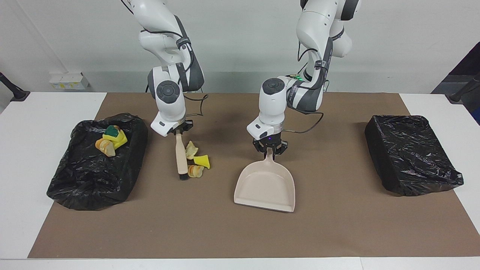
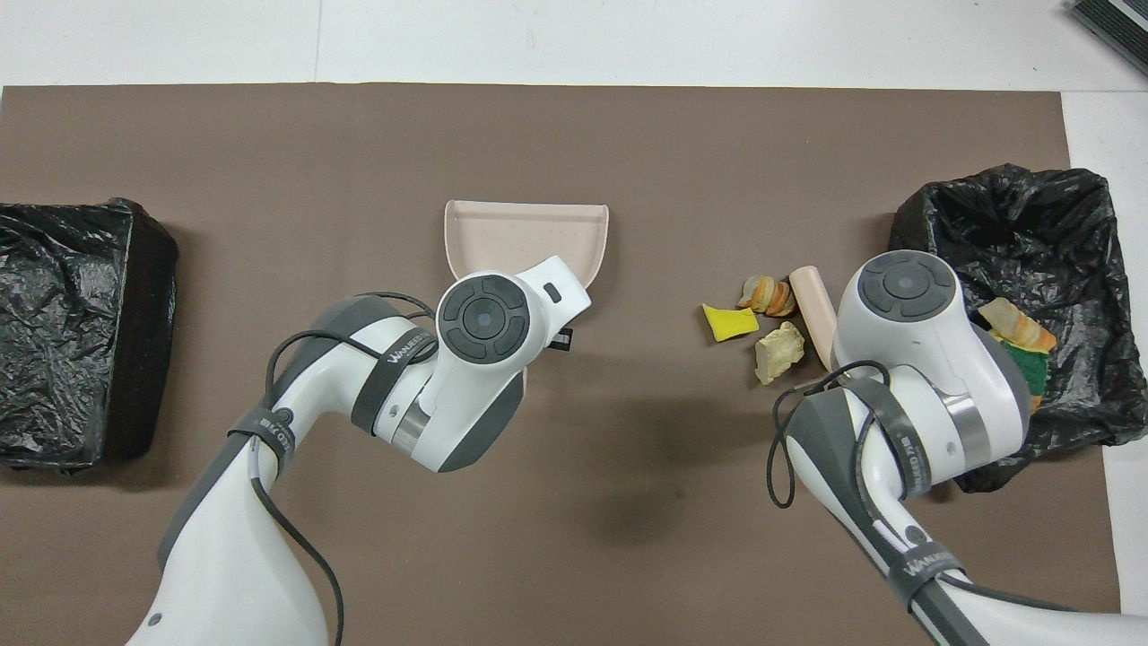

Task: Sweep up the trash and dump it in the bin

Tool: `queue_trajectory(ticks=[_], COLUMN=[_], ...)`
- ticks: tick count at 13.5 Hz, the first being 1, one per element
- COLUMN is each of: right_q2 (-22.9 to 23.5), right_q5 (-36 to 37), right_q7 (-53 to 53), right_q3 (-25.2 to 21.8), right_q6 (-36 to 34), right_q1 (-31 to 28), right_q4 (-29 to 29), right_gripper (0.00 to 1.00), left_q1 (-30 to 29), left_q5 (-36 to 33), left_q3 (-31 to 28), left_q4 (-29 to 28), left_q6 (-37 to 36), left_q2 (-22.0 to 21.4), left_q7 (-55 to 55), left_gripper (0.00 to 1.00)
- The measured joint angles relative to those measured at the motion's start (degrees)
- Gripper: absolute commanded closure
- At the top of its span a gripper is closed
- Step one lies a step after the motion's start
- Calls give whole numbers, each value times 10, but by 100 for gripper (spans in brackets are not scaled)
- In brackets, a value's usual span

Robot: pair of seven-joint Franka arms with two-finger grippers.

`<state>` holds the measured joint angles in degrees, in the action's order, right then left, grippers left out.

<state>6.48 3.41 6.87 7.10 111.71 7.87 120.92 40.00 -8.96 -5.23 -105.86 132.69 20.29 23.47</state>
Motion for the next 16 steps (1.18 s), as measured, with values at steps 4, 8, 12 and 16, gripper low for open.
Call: queue_trajectory(ticks=[4,8,12,16], right_q2=[-7,-31,-30,-12], right_q5=[-5,57,65,34], right_q7=[51,50,51,57], right_q3=[-2,-9,-8,-5], right_q6=[-59,-141,-134,-112], right_q1=[14,-11,-20,-2], right_q4=[-63,-90,-45,-34], right_gripper=[100,100,100,100], left_q1=[-6,-39,-65,-85], left_q5=[-14,-14,-15,-15], left_q3=[-2,-6,-6,-7], left_q4=[2,2,2,-2], left_q6=[-4,-52,-83,-89], left_q2=[-8,-39,-49,-49], left_q7=[-69,-245,-424,-573], left_gripper=[100,100,100,100])
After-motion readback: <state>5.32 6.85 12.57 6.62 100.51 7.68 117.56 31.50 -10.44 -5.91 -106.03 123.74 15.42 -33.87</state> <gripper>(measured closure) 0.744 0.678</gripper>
